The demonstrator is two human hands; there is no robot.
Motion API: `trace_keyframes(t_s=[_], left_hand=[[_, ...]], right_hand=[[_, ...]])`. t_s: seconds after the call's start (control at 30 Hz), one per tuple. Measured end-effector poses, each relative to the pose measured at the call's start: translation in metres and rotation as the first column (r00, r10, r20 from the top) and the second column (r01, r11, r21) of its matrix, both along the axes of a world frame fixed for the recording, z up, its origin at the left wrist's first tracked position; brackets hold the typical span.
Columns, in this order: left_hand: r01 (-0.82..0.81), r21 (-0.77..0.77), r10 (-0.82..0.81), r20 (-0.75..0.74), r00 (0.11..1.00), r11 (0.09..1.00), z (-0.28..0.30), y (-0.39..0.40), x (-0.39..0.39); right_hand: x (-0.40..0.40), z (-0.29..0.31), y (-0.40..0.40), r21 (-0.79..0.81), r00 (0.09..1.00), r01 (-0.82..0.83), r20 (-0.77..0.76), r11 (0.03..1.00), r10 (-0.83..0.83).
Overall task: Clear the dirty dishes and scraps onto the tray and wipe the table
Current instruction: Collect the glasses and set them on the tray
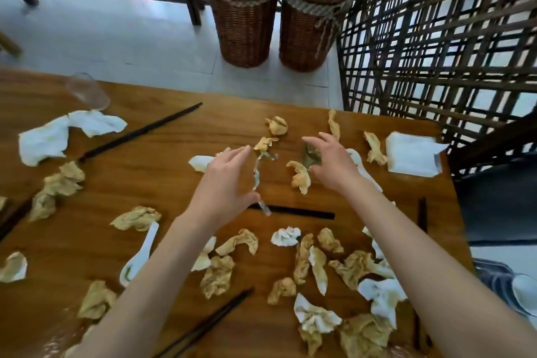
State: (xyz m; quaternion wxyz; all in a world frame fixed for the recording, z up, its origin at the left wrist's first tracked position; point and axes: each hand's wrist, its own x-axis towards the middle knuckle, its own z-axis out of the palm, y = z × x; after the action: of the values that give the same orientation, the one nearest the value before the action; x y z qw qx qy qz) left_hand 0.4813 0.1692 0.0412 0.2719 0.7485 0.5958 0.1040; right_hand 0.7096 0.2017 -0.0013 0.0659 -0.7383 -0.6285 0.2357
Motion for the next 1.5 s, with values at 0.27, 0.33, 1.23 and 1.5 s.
trace_keyframes(t_s=[0.27,0.33,1.23,1.5], left_hand=[[-0.091,0.023,0.090,0.047,0.995,0.996,0.008,-0.029,-0.030],[-0.131,0.040,0.129,0.055,0.990,0.991,0.015,-0.043,-0.045],[-0.274,0.035,0.271,0.067,0.960,0.961,0.059,-0.206,-0.383],[-0.317,-0.055,0.320,0.067,0.945,0.947,0.050,-0.239,-0.422]], right_hand=[[-0.006,0.004,-0.003,0.114,1.000,0.021,-0.008,0.993,-0.020],[-0.013,0.013,-0.010,0.161,0.999,0.037,-0.030,0.986,-0.032],[-0.373,0.106,-0.224,0.181,0.977,0.001,-0.211,0.983,0.038],[-0.420,0.107,-0.233,0.184,0.965,-0.028,-0.252,0.982,0.074]])
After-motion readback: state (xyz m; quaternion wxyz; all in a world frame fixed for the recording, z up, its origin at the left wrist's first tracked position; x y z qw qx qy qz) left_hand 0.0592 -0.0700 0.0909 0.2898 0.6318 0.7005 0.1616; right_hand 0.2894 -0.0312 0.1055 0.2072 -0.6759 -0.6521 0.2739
